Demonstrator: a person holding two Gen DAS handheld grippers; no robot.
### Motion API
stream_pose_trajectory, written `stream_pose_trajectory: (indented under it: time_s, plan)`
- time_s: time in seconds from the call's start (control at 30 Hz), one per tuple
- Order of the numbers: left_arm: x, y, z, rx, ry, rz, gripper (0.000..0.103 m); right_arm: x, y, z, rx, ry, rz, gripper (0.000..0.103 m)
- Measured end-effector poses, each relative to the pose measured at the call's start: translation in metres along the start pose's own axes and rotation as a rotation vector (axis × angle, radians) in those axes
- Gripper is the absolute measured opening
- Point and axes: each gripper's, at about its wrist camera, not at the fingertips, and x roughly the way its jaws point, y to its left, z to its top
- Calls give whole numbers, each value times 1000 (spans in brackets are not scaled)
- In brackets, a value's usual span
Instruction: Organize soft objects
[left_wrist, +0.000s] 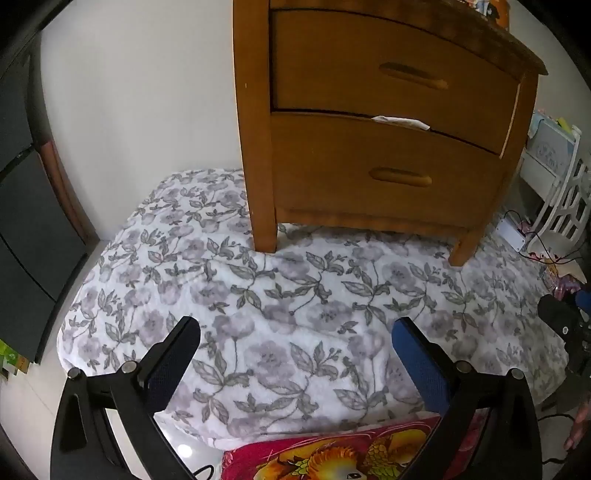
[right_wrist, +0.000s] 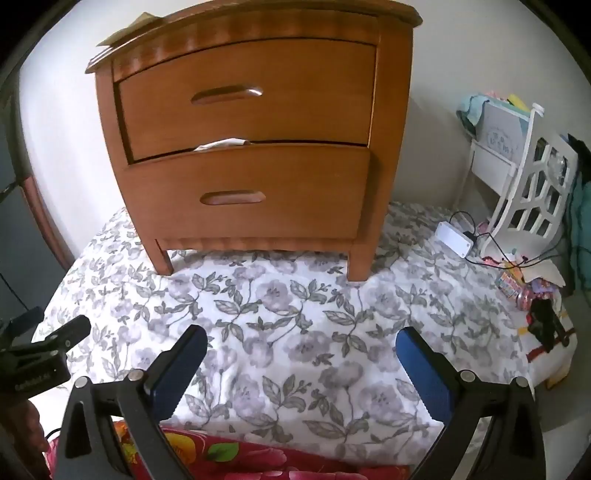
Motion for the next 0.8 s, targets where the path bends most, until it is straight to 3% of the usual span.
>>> stream_pose_trajectory:
  time_s: [0.33, 0.8]
  plan:
    - [-1, 4, -1, -30, -22, 20, 103, 6, 10, 1, -51, -5, -19, 103]
    - [14, 2, -11, -29, 15, 38, 103, 22, 16, -11, -56, 8, -38, 103]
